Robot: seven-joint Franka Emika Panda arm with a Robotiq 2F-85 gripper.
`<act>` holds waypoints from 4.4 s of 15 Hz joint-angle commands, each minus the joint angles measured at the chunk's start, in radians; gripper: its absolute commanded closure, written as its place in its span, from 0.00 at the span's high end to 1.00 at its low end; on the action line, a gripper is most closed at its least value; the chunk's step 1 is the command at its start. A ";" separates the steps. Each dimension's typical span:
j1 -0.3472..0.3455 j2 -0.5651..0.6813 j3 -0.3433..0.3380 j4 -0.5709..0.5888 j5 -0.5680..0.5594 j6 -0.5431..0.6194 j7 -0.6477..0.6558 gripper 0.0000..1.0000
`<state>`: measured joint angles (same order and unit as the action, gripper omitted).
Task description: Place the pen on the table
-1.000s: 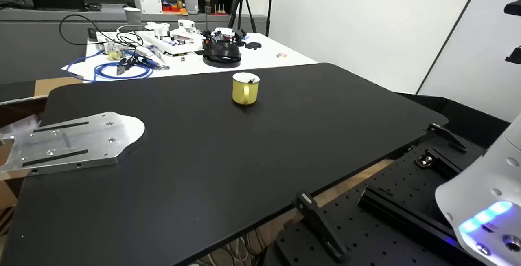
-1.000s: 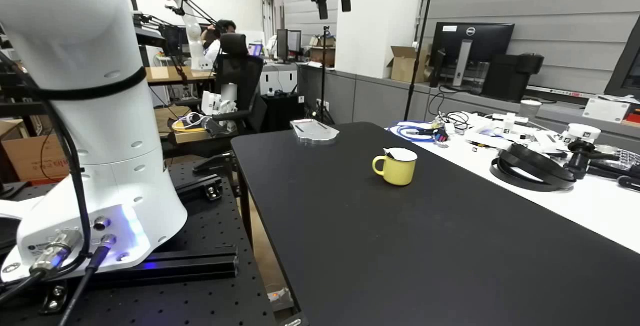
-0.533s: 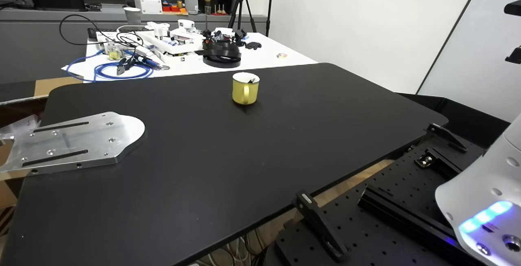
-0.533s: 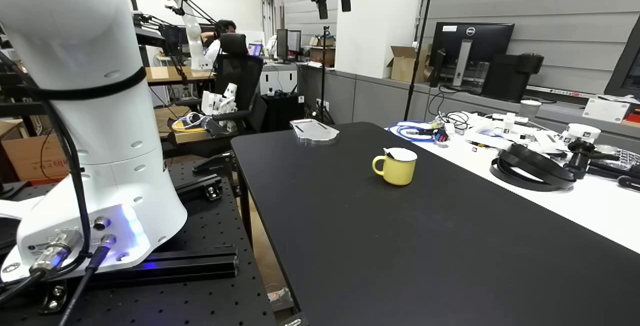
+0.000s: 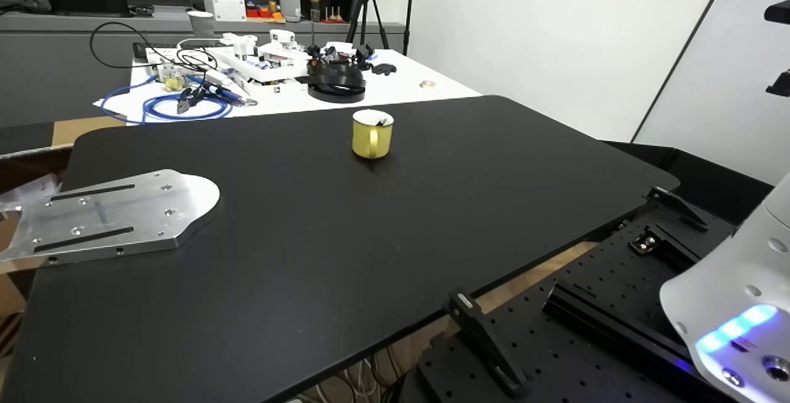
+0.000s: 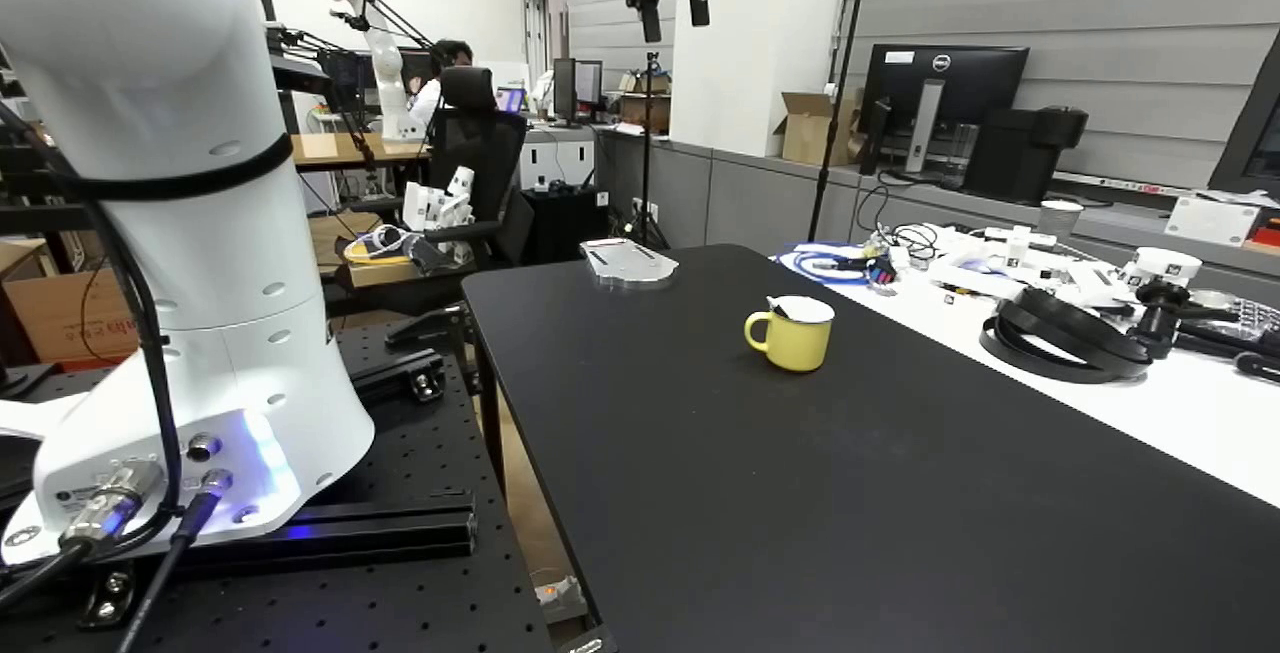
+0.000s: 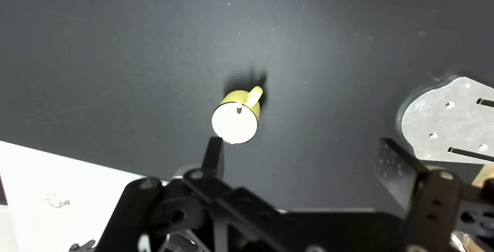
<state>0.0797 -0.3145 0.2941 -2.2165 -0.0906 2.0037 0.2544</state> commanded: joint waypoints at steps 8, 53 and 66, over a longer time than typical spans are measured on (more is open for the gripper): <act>0.007 0.268 -0.134 0.113 -0.023 0.206 -0.237 1.00; 0.059 0.786 -0.267 0.138 -0.169 0.588 -0.218 1.00; 0.057 0.818 -0.287 0.107 -0.162 0.691 -0.222 0.53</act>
<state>0.1312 0.5076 0.0179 -2.0967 -0.2571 2.6595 0.0365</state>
